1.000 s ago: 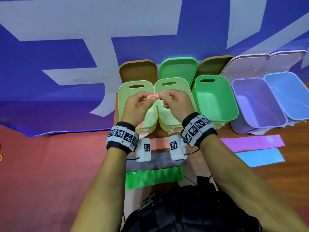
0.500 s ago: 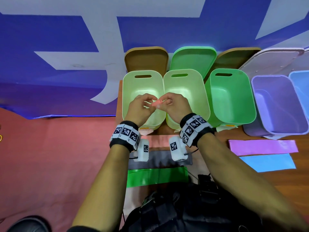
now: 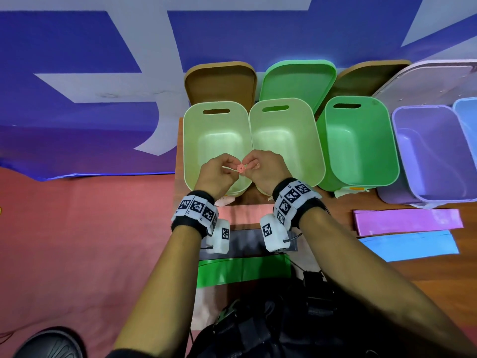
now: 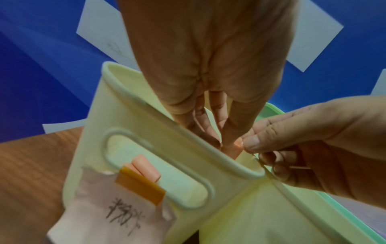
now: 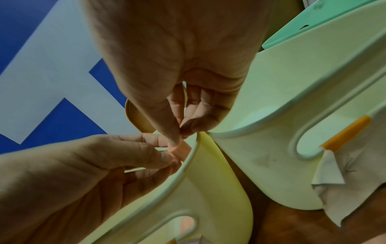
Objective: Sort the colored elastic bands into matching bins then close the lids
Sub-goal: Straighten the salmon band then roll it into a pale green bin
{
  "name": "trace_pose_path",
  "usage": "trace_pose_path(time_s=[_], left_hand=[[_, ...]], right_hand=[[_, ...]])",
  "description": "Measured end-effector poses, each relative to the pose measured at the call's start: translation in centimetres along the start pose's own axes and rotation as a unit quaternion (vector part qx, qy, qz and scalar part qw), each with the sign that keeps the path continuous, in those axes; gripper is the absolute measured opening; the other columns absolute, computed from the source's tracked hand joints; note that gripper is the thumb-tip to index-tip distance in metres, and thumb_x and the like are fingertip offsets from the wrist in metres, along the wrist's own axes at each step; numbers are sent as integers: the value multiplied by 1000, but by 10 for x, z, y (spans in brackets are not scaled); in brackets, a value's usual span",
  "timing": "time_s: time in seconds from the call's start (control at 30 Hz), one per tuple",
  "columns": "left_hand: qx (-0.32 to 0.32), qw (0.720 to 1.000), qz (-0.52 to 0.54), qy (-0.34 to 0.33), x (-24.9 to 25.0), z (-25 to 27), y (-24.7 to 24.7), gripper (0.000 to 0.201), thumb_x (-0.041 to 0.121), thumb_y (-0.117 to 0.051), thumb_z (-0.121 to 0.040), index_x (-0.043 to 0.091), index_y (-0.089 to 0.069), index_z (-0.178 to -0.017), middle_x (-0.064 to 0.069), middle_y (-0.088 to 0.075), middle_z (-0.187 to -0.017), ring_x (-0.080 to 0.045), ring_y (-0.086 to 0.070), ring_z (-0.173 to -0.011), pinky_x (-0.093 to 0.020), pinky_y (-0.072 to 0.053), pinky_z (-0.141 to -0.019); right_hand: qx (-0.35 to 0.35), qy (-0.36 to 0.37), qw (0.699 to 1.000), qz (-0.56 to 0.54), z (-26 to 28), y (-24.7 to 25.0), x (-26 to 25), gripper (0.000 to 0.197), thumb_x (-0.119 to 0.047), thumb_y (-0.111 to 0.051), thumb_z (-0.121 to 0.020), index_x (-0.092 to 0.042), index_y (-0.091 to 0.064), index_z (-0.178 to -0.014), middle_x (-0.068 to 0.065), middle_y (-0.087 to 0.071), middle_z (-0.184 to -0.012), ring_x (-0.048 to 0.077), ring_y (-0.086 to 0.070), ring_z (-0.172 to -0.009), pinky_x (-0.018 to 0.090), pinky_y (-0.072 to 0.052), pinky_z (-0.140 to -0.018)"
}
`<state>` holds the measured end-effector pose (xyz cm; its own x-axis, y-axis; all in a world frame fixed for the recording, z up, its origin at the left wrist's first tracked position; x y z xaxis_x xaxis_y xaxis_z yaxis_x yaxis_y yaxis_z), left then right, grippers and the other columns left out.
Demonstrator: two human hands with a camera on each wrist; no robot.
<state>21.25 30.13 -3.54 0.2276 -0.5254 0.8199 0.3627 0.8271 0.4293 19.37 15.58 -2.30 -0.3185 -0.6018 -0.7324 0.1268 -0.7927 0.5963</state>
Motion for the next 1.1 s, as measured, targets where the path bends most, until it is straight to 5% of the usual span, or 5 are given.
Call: trace_pose_path(time_s=[0.2, 0.63, 0.8, 0.97, 1.1], left_hand=[[-1, 1000, -6, 3, 3, 9, 1, 24, 0, -65, -81, 16, -69, -99, 1, -69, -96, -10, -64, -81, -13, -48, -72], [60, 997, -30, -36, -6, 67, 30, 11, 7, -65, -86, 13, -69, -94, 4, -64, -83, -3, -58, -71, -3, -43, -61], [80, 996, -26, -22, -35, 93, 47, 7, 6, -69, -86, 12, -69, -89, 1, -63, -74, 4, -55, -59, -5, -41, -58], [76, 997, -28, 0, -70, 105, 57, 23, 9, -69, -86, 30, -65, -77, 9, -65, -73, -8, -59, -68, -19, -46, -67], [57, 997, -36, 43, -101, 105, 58, 23, 9, -68, -87, 28, -61, -78, 8, -63, -74, -12, -58, -71, -25, -49, -72]], right_hand=[[-17, -20, 1000, 12, 9, 1, 1, 22, -5, -61, -85, -22, -69, -97, -6, -66, -87, -3, -60, -72, 6, -41, -63], [-43, 10, 999, 25, 63, -18, -28, 18, -14, -57, -87, -21, -73, -92, -3, -68, -94, 19, -64, -93, 32, -54, -86], [-82, 35, 995, 48, 75, -55, -34, 11, -20, -61, -87, -22, -72, -86, -2, -72, -97, 17, -65, -92, 27, -51, -79], [-117, 28, 991, 62, 80, -90, -32, 18, -22, -47, -72, -25, -59, -59, -9, -59, -64, 9, -51, -64, 23, -35, -61], [-136, 19, 989, 62, 78, -119, -28, 13, -30, -55, -76, -26, -65, -70, -9, -64, -78, 13, -58, -77, 22, -37, -66]])
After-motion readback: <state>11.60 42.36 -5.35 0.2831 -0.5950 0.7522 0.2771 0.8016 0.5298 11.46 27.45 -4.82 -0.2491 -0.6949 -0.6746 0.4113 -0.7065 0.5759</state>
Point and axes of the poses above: each hand's wrist, its own z-axis away from the middle knuckle, its own y-axis out of the back of the hand, x = y × z, the point moved 6 cm from there along -z, towards the middle knuckle
